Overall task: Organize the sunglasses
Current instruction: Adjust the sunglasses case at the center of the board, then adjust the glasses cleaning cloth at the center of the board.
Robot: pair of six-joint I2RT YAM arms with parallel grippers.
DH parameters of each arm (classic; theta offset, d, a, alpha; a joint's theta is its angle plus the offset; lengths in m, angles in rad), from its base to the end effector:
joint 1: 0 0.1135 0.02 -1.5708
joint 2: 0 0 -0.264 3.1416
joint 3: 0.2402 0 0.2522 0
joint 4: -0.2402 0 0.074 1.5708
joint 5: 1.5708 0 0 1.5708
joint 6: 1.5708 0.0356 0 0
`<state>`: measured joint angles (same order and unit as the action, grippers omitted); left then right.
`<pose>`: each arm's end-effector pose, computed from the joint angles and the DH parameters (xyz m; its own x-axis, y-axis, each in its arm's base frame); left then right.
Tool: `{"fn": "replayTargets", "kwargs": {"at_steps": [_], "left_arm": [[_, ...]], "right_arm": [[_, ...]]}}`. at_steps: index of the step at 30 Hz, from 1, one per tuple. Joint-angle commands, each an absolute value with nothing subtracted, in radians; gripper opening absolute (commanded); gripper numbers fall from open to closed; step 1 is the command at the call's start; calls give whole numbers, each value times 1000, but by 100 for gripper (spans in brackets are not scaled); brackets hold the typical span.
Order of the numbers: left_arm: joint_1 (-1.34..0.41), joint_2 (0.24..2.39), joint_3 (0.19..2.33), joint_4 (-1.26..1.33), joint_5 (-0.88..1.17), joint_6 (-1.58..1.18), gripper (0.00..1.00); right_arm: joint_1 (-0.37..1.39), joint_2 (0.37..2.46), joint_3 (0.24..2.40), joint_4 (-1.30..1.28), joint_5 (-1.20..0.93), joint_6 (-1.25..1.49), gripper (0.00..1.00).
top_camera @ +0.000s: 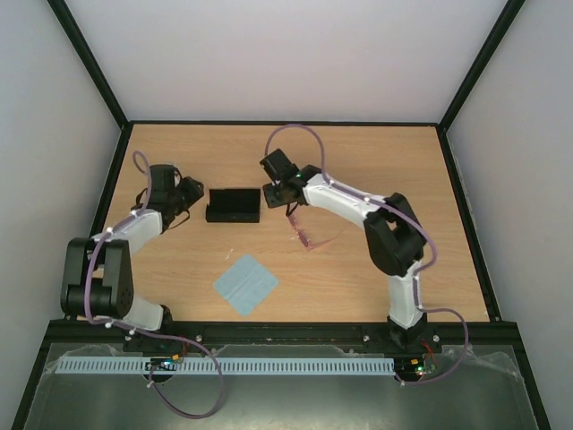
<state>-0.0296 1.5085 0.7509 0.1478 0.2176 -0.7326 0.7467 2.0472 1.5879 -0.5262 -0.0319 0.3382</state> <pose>0.3115 -0.0169 0.1900 -0.5632 -0.6366 -0.5268 -0.2298 0.7330 -0.6402 0.3279 0.3050 0.2019 -0.8067 -0.2947 -0.5123 -0.4496 0.8686 0.2084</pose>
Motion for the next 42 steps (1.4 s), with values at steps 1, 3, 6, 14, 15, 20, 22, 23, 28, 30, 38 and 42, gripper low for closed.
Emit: {"fn": "replayTargets", "kwargs": {"at_steps": [1, 3, 6, 14, 15, 20, 22, 23, 28, 30, 38, 42], "left_arm": [[-32, 1387, 753, 66, 234, -709, 40], [-32, 1328, 760, 30, 257, -700, 45], [-36, 1232, 781, -43, 287, -677, 52], [-54, 978, 766, -218, 346, -685, 94], [-58, 944, 761, -239, 351, -688, 99], [-74, 762, 736, -349, 346, -708, 99], [-78, 711, 732, -390, 344, -714, 99], [-79, 692, 730, -406, 342, -715, 99], [-80, 630, 723, -469, 330, -714, 99], [-80, 610, 719, -482, 331, -716, 99], [-79, 554, 731, -551, 316, -715, 99], [-80, 513, 740, -570, 320, -729, 99]], "right_arm": [[750, 1880, 1548, -547, -25, 327, 40], [750, 1820, 1529, -549, -21, 324, 49], [750, 1742, 1514, -565, -23, 329, 75], [749, 1563, 1372, -506, -78, 428, 99], [746, 1545, 1343, -498, -95, 451, 99], [739, 1445, 1206, -437, -214, 457, 99], [739, 1392, 1124, -365, -277, 444, 98], [739, 1383, 1098, -349, -294, 446, 99], [787, 1449, 1071, -352, -341, 451, 86], [830, 1495, 1069, -347, -331, 447, 73], [984, 1687, 1155, -328, -410, 404, 48], [1010, 1788, 1217, -348, -421, 387, 45]]}}
